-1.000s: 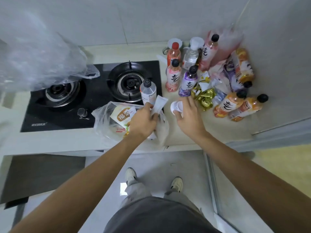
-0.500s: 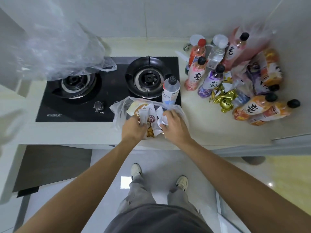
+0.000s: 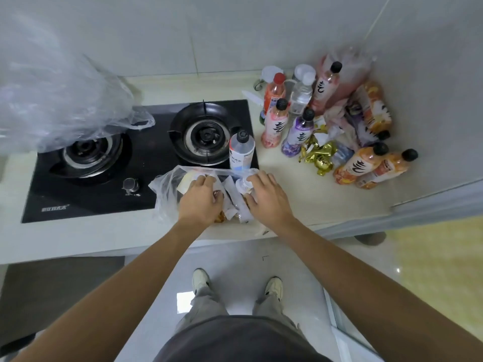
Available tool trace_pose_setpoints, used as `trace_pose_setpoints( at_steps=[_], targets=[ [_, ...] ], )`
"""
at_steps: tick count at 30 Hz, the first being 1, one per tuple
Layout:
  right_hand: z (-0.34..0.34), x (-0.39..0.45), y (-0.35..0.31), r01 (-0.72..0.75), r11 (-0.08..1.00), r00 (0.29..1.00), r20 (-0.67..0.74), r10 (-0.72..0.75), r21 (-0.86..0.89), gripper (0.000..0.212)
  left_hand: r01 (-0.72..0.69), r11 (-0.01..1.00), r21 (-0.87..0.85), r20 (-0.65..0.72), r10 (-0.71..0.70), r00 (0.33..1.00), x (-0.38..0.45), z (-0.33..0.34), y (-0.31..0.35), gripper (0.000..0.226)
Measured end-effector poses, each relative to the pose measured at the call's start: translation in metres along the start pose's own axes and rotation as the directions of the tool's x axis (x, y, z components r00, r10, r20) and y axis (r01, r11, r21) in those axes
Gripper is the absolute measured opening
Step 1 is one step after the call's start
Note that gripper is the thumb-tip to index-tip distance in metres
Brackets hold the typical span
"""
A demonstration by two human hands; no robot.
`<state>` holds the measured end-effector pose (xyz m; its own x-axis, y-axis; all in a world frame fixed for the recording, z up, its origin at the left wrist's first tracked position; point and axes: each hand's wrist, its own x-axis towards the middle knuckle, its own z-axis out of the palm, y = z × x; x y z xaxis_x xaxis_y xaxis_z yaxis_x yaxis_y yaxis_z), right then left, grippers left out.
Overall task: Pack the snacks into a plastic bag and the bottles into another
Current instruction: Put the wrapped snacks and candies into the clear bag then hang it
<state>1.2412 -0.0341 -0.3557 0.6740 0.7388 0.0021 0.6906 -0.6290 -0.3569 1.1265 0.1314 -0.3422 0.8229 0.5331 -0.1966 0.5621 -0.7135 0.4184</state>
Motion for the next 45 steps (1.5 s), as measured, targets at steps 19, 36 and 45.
trace_pose_setpoints(
  at_steps=[19,36,45],
  targets=[
    [-0.030,0.026,0.171,-0.385,0.918,0.920,0.043,0.390,-0.093,0.061,-0.471,0.876,0.102,0.224,0.441,0.869,0.098,0.087,0.195,0.060],
    [-0.023,0.018,0.214,-0.304,0.944,0.932,0.166,0.322,-0.124,0.090,-0.175,0.983,-0.047,0.139,0.180,0.974,0.162,0.132,0.263,0.036],
    [-0.025,0.009,0.215,-0.264,0.961,0.949,0.156,0.275,-0.084,0.079,-0.294,0.952,-0.081,-0.129,0.282,0.951,0.149,0.107,0.293,0.011]
  ],
)
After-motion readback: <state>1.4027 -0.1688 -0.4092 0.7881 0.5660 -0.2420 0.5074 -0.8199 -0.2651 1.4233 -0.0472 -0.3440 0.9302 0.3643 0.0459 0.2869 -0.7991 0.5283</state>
